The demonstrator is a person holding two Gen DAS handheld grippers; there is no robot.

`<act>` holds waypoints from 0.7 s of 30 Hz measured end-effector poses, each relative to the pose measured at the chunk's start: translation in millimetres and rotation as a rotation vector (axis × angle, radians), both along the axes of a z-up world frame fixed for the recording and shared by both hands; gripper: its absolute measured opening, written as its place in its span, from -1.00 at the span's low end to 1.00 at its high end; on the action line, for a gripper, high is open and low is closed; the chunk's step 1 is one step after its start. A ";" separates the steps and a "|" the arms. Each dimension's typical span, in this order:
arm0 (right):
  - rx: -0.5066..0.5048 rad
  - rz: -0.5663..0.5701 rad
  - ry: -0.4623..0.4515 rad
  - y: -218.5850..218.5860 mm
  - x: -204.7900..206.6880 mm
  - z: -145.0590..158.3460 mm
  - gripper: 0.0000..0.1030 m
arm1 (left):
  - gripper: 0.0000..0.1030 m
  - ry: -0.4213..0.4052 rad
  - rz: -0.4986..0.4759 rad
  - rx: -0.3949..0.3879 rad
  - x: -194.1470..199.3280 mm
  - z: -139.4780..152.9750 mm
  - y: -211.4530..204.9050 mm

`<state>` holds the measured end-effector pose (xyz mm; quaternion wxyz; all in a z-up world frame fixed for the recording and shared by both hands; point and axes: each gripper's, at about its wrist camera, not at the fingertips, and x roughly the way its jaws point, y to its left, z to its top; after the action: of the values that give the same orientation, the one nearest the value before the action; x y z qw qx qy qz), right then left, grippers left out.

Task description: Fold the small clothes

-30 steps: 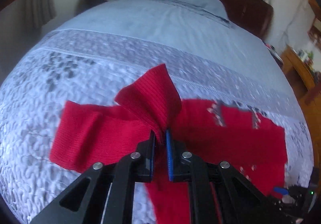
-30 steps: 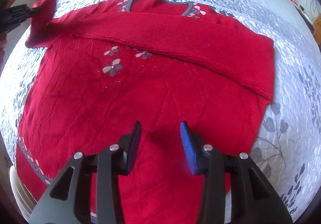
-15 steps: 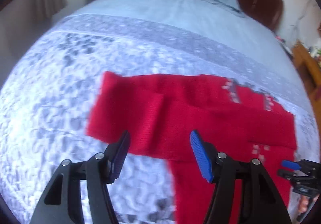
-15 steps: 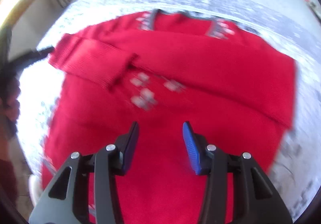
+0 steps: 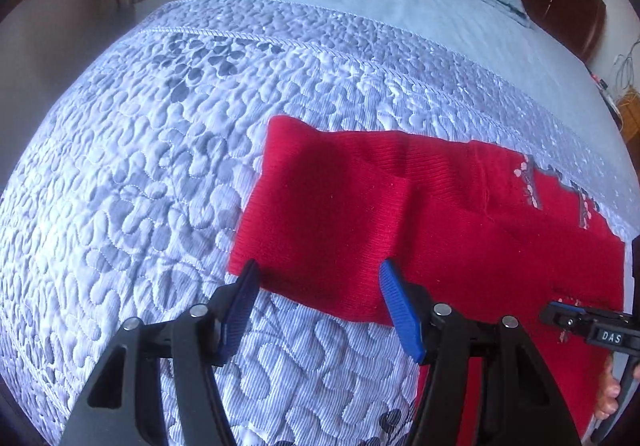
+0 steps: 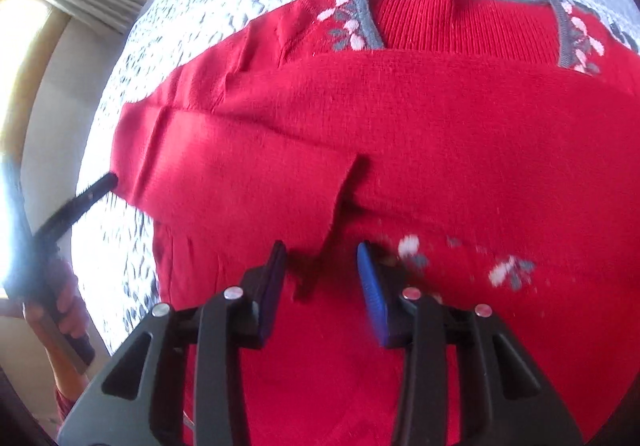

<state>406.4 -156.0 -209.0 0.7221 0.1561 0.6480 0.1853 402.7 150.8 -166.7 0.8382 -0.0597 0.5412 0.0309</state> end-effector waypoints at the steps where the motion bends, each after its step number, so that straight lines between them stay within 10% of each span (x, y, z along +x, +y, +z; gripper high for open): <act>1: 0.001 0.001 0.003 3.9 5.0 -1.2 -0.28 | 0.22 0.001 0.001 -0.001 0.5 -0.3 -0.1; 4: -0.013 0.031 -0.011 13.6 11.7 -0.5 -0.89 | 0.22 0.006 0.006 0.001 1.8 -1.3 -0.3; 11: 0.037 0.057 -0.140 -12.8 3.9 58.1 -0.93 | 0.22 -0.020 0.025 0.023 2.9 9.3 1.8; 21: -0.154 -0.107 -0.220 -180.7 -33.2 124.0 -0.93 | 0.22 -0.033 -0.053 0.047 16.8 12.1 -55.8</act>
<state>373.2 -336.7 -85.0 0.8073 0.1134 0.5680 0.1125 419.4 95.0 -154.6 0.8487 -0.0261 0.5278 0.0202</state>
